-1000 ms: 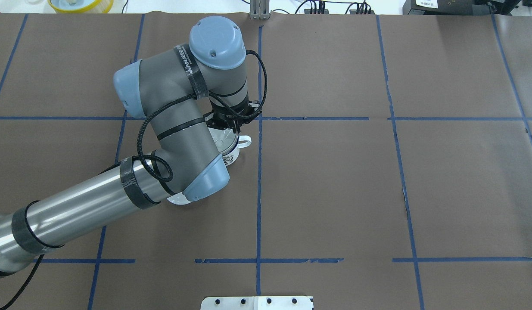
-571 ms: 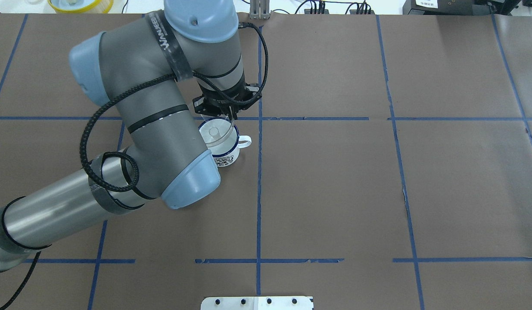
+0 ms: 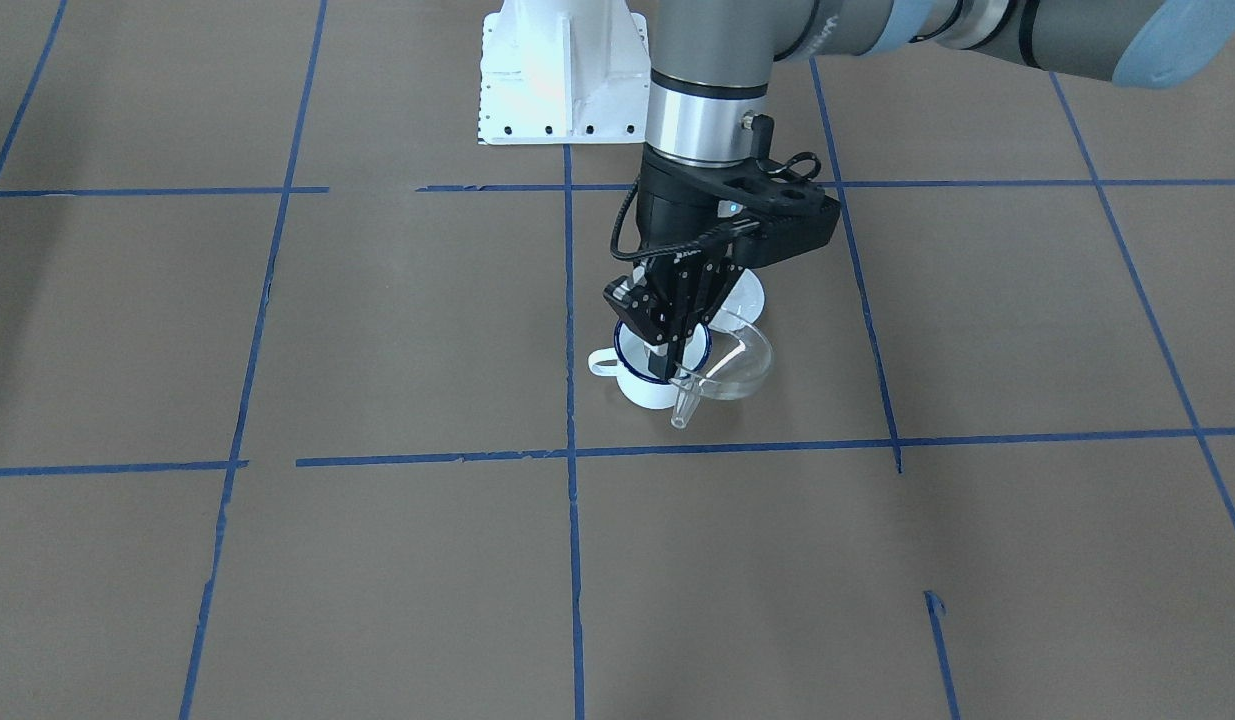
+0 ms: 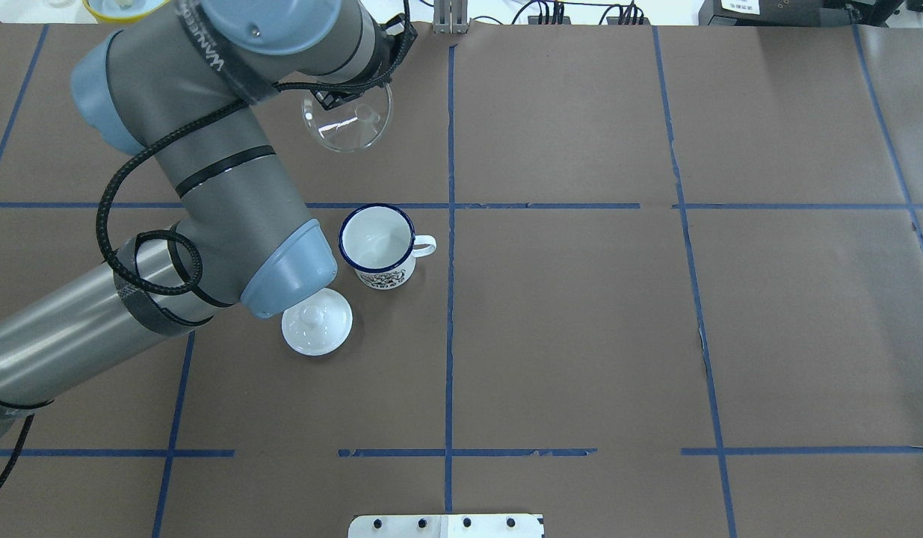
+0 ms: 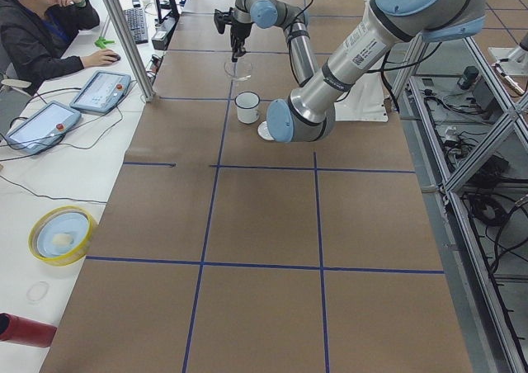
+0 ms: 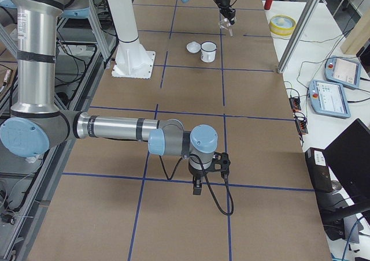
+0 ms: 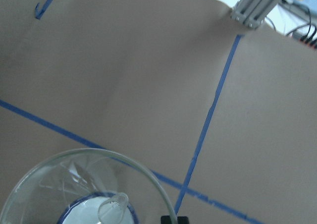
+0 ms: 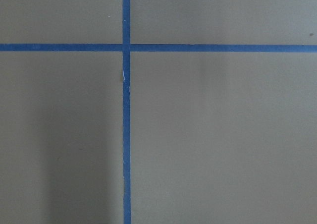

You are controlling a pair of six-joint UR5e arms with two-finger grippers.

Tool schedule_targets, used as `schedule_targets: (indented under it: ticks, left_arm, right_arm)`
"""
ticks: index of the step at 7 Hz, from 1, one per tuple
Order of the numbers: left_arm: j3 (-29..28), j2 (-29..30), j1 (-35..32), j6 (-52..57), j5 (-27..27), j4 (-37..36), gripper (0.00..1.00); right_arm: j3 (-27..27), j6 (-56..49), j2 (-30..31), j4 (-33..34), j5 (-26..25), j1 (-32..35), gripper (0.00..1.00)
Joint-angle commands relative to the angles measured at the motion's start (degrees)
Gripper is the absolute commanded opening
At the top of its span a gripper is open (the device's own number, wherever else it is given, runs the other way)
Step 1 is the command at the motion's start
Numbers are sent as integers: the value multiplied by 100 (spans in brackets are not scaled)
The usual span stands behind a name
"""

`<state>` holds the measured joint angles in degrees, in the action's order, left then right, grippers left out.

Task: Remove funnel from cup
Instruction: 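Lift the glass funnel up out of the mug with the left gripper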

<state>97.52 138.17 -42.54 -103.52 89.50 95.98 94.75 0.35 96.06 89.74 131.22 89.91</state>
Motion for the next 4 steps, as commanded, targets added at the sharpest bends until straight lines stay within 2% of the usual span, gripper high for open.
schedule_targets:
  ticks: [1, 2, 3, 4]
  left_arm:
    - [-843, -256, -70, -1549, -1114, 1698, 0]
    - [-1510, -256, -71, -2140, -1624, 2366, 0]
    - [-2012, -265, -71, -2329, -1925, 2738, 0]
    - [-2365, -386, -36, -2357, -1945, 3011, 0]
  right_arm:
    - [0, 0, 0, 0, 0, 0, 100]
    - [0, 0, 0, 0, 0, 0, 100]
    - [0, 0, 0, 0, 0, 0, 100]
    - [0, 0, 0, 0, 0, 0, 100]
